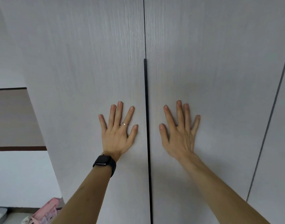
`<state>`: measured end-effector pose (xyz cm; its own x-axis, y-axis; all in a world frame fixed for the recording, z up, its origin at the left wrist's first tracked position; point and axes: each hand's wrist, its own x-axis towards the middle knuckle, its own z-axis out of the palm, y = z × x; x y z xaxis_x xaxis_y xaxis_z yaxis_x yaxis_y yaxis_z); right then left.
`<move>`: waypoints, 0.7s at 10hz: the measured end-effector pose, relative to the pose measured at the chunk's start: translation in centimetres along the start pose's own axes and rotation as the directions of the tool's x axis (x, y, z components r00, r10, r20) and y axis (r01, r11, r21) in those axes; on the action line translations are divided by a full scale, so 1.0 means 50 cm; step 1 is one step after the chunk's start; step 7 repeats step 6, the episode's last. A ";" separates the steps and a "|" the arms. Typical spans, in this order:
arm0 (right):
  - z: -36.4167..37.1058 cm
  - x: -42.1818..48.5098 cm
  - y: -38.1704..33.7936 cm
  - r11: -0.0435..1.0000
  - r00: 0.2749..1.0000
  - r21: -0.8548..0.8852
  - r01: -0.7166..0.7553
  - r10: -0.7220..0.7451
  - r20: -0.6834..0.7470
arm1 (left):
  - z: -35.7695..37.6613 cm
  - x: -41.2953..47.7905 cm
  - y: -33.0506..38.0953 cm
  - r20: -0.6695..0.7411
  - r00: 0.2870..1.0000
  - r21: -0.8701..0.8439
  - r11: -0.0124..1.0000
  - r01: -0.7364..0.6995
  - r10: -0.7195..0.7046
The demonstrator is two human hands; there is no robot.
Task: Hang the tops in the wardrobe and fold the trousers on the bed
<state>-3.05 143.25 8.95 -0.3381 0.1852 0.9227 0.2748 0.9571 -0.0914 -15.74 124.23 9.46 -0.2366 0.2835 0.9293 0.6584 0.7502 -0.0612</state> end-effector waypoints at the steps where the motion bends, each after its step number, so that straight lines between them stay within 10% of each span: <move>1: 0.012 0.002 0.011 0.998 0.999 -0.063 0.033 -0.032 0.004 | 0.016 -0.003 -0.007 -0.048 0.999 -0.013 1.000 -0.012 0.011; 4: 0.007 0.001 0.010 0.990 0.999 -0.136 0.035 -0.031 0.030 | 0.025 -0.004 -0.010 -0.073 0.997 -0.030 0.999 -0.040 0.038; 7: -0.100 0.031 0.002 0.985 0.998 0.165 -0.047 0.041 0.041 | 0.012 0.007 -0.004 -0.094 0.995 -0.050 0.998 -0.043 0.038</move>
